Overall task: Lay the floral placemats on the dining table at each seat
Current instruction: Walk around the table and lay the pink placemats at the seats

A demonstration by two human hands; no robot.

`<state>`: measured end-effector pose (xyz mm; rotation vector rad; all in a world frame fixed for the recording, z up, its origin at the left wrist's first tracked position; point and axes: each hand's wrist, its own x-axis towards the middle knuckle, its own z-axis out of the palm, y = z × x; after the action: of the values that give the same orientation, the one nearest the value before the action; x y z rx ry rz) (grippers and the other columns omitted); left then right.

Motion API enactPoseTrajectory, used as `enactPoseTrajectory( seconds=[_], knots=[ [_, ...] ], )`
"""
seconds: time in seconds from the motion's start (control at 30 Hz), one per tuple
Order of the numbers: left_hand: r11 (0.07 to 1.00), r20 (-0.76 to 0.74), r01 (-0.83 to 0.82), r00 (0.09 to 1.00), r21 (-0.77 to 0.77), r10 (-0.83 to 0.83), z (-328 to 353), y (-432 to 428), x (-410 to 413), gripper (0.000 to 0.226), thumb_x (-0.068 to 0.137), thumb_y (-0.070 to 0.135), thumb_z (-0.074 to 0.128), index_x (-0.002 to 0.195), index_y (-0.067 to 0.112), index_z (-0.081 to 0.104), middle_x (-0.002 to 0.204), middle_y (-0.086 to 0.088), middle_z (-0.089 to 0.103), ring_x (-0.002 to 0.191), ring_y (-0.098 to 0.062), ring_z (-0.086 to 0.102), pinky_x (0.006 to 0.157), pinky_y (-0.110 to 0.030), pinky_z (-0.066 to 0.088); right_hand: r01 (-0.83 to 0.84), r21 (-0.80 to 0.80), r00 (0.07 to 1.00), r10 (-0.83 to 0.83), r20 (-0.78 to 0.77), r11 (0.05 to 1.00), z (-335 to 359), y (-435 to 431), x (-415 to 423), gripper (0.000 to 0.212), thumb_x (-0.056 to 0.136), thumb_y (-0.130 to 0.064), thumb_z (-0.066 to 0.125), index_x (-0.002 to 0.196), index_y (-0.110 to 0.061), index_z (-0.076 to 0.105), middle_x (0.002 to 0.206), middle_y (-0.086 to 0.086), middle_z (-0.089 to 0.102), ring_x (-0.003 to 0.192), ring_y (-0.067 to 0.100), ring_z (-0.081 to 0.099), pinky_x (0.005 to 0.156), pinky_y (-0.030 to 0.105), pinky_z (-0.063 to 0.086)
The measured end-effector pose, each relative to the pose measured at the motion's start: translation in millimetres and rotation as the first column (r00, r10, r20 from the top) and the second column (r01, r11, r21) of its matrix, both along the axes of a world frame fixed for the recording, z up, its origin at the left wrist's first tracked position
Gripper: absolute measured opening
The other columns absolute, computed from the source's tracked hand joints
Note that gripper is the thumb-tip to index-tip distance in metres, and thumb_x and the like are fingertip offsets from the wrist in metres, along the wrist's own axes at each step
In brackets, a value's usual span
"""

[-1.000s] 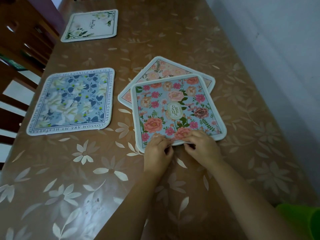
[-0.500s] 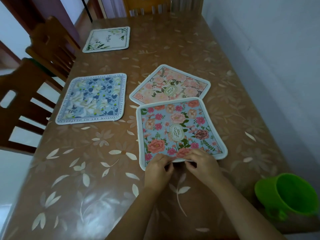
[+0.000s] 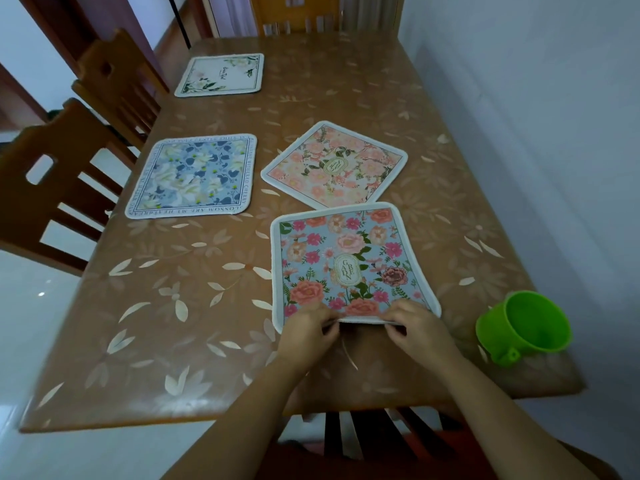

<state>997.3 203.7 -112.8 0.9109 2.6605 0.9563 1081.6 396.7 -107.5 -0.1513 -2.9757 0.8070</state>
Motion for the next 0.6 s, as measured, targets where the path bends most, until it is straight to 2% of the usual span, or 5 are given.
enactPoseTrajectory(
  seconds=[0.3, 0.6],
  knots=[
    [1.000, 0.060, -0.010, 0.998, -0.009, 0.011, 4, -8, 11, 0.019, 0.086, 0.012, 0.058, 0.102, 0.009, 0.067, 0.100, -0.008, 0.065, 0.091, -0.019, 0.057, 0.075, -0.030, 0.049, 0.019, 0.009, 1.000, -0.019, 0.009, 1.000, 5, -10, 11, 0.012, 0.083, -0.011, 0.060, 0.091, -0.007, 0.068, 0.090, 0.005, 0.063, 0.089, 0.017, 0.058, 0.071, 0.028, 0.047],
    [0.997, 0.136, 0.032, 0.990, -0.064, -0.023, -6, -16, 15, 0.021, 0.086, 0.010, 0.057, 0.104, 0.010, 0.067, 0.105, -0.008, 0.062, 0.097, -0.019, 0.055, 0.080, -0.022, 0.042, 0.013, 0.039, 0.999, -0.014, 0.034, 0.999, -3, -17, 17, 0.013, 0.082, -0.010, 0.060, 0.091, -0.007, 0.068, 0.088, 0.007, 0.061, 0.088, 0.019, 0.056, 0.066, 0.023, 0.039]
  ],
)
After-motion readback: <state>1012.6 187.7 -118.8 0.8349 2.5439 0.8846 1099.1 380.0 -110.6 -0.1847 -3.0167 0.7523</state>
